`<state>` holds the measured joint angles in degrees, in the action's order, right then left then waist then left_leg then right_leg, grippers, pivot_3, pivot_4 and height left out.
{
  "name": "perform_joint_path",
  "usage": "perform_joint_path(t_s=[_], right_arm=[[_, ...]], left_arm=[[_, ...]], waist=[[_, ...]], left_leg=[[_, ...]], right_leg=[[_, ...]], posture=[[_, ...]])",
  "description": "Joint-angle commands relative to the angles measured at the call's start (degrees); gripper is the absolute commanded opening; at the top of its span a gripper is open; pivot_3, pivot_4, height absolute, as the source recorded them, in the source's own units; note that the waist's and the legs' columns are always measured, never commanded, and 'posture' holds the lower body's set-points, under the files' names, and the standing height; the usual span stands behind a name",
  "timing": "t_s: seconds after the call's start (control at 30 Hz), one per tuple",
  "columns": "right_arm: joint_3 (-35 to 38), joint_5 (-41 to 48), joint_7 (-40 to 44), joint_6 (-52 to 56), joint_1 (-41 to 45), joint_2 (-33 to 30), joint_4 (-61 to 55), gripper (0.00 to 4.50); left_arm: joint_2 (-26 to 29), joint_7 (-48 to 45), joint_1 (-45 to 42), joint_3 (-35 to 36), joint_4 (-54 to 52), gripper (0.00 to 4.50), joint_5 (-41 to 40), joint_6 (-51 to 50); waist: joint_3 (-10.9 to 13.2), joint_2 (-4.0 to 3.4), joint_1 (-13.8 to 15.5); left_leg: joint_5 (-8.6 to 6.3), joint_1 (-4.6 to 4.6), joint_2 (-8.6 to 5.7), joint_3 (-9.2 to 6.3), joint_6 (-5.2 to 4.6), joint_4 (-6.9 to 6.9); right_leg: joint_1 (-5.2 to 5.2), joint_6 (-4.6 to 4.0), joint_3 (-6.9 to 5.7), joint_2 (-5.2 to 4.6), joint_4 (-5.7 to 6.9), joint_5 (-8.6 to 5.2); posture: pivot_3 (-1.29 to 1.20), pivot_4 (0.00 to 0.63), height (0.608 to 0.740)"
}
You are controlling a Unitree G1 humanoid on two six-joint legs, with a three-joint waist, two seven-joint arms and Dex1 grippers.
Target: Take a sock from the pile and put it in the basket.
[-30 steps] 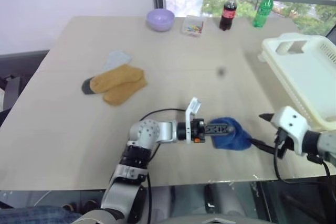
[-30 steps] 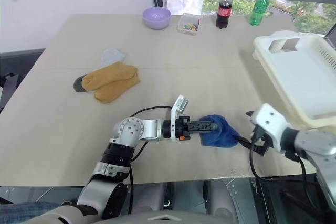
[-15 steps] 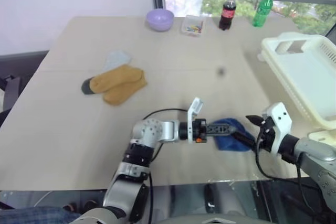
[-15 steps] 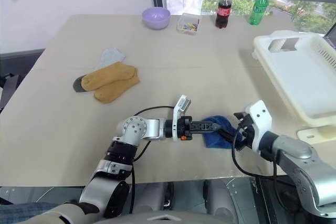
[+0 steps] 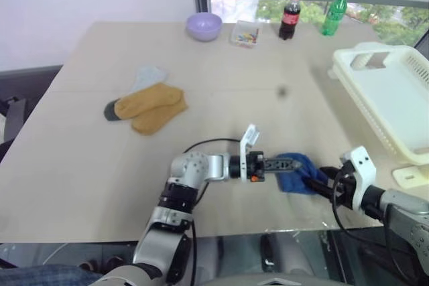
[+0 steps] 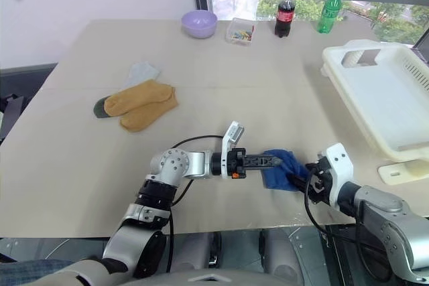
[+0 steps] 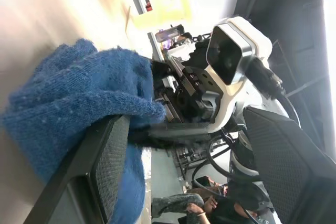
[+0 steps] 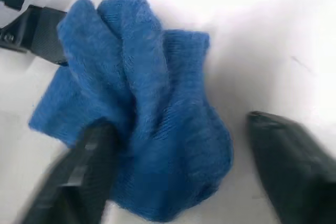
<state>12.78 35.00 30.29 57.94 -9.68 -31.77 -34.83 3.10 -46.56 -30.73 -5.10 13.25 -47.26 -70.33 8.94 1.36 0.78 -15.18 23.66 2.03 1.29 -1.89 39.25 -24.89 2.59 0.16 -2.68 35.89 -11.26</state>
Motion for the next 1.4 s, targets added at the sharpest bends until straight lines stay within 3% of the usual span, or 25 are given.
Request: perform_joint_path(t_s=[0.03, 0.1, 0.17, 0.3, 0.4, 0.53, 0.63, 0.83, 0.97, 1.07, 1.2, 1.37, 1.4], right_arm=[[-1.5, 3.1, -0.1, 3.5, -0.9, 1.4, 2.5, 1.63], [-1.7, 3.7, -0.3, 3.6, -0.7, 1.6, 2.7, 0.67], [-1.8, 4.4, -0.7, 3.7, -0.3, 1.8, 2.8, 0.03], [-1.3, 5.5, -2.3, 3.8, 0.6, 2.7, 2.6, 0.03], [-0.6, 2.8, -5.7, 1.5, 2.5, 3.5, 3.2, 0.03], [0.5, 3.1, -7.1, 0.4, 5.2, 3.8, 3.1, 0.03], [1.7, 5.0, -8.4, 0.6, 8.2, 4.4, 2.0, 0.03], [6.8, 14.1, -11.4, 6.7, 12.5, 3.8, -2.8, 0.03], [16.3, 24.8, -14.1, 16.2, 17.1, -4.4, -4.0, 0.03], [24.4, 28.1, -13.7, 19.3, 19.9, -12.7, 0.1, 0.03], [31.0, 24.0, -11.6, 18.8, 19.1, -22.0, 8.8, 0.03], [32.9, 16.9, -9.3, 12.6, 19.4, -25.5, 23.4, 0.03], [32.4, 15.6, -9.0, 11.1, 19.9, -25.4, 25.8, 0.82]], left_arm=[[-0.7, -1.1, -0.4, -0.4, 0.0, 3.67, 0.1, 0.8], [-0.6, -1.2, -0.4, -0.1, -0.1, 3.67, 0.0, 0.6], [-0.3, -1.3, -0.3, -0.2, -0.4, 3.67, 0.2, 0.7], [2.5, -3.1, 0.4, -1.5, -3.6, 3.67, 1.5, 2.4], [9.1, -8.8, 2.9, -6.4, -10.4, 3.67, 5.5, 9.5], [17.6, -14.9, 6.5, -12.8, -15.8, 3.67, 15.9, 27.0], [20.0, -15.7, 8.3, -14.8, -14.8, 3.67, 24.0, 42.1], [12.6, -13.3, 8.5, -11.0, -9.7, 3.67, 27.0, 61.6], [7.5, -12.1, 7.7, -10.0, -7.4, 3.67, 27.8, 69.1], [4.6, -11.6, 6.5, -9.8, -5.6, 3.67, 28.2, 72.8], [1.6, -10.2, 4.9, -9.2, -4.1, 3.67, 28.3, 76.3], [-0.7, -9.6, 3.8, -9.6, -2.9, 3.67, 29.0, 79.8], [-1.0, -9.7, 3.7, -9.7, -2.7, 3.67, 29.1, 80.1]], waist=[[0.0, -0.01, -0.1], [0.0, -0.01, -0.1], [0.0, -0.01, -0.1], [0.0, -0.02, -0.4], [0.0, -0.05, -0.9], [0.0, -0.11, -1.4], [0.0, -0.14, -1.0], [0.0, -0.17, 0.3], [0.0, -0.21, 0.2], [0.1, -0.27, 0.2], [0.1, -0.23, 0.2], [0.1, -0.24, 0.0], [0.1, -0.24, 0.0]], left_leg=[[0.00, -0.01, 0.00, -0.01, 0.00, 0.00], [0.00, -0.05, 0.01, 0.00, 0.00, 0.00], [0.00, -0.09, 0.01, 0.00, 0.00, 0.01], [0.00, -0.16, 0.04, 0.00, 0.00, 0.01], [0.00, -0.18, 0.08, -0.01, 0.00, 0.00], [0.00, -0.25, 0.10, 0.10, 0.01, -0.02], [0.00, -0.24, 0.07, 0.16, 0.01, 0.00], [0.00, 0.16, 0.03, 0.24, 0.01, 0.00], [-0.04, 0.19, -0.03, 0.31, -0.07, -0.02], [-0.05, 0.15, -0.05, 0.44, -0.09, -0.01], [-0.05, 0.09, -0.08, 0.60, -0.10, 0.01], [-0.05, 0.06, -0.08, 0.75, -0.10, 0.01], [-0.05, 0.06, -0.09, 0.77, -0.10, 0.01]], right_leg=[[0.01, 0.00, 0.00, 0.00, 0.00, 0.00], [0.04, 0.01, 0.00, 0.00, 0.00, 0.00], [0.08, 0.01, 0.00, 0.00, 0.01, 0.00], [0.12, 0.01, 0.00, 0.04, 0.02, 0.00], [0.12, 0.00, 0.01, 0.09, 0.03, 0.00], [0.11, -0.17, 0.14, 0.08, 0.05, 0.10], [0.11, -0.13, 0.18, -0.02, 0.05, 0.08], [-0.21, -0.27, 0.22, -0.10, -0.02, 0.18], [-0.20, -0.23, 0.27, -0.10, -0.06, 0.16], [-0.20, -0.22, 0.36, -0.09, -0.04, 0.16], [-0.12, -0.21, 0.30, -0.07, -0.03, 0.16], [-0.12, -0.15, 0.46, -0.04, -0.02, 0.20], [-0.13, -0.12, 0.49, -0.03, -0.02, 0.22]], posture=[[0.00, 0.150, 0.740], [0.00, 0.150, 0.740], [0.00, 0.150, 0.740], [0.00, 0.150, 0.740], [0.00, 0.150, 0.740], [0.00, 0.150, 0.740], [0.00, 0.150, 0.740], [0.00, 0.150, 0.740], [0.00, 0.150, 0.740], [0.00, 0.150, 0.740], [0.00, 0.150, 0.740], [0.00, 0.150, 0.740], [0.00, 0.150, 0.740]])
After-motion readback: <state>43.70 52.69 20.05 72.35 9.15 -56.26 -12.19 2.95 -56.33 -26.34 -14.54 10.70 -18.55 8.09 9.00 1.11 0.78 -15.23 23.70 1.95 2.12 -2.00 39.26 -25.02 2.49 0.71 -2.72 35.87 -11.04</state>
